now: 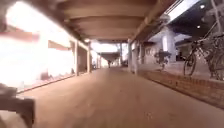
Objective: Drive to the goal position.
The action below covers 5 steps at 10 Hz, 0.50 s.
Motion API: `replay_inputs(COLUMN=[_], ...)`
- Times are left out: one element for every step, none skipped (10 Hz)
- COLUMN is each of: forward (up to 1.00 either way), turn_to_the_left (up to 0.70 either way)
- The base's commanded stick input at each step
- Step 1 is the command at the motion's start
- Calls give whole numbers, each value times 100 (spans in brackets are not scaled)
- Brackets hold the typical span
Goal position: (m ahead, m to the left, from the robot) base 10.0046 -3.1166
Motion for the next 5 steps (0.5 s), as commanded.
replay_inputs(forward=[85,85,85,85,85], turn_to_the_left=[0,0,0,0,0])
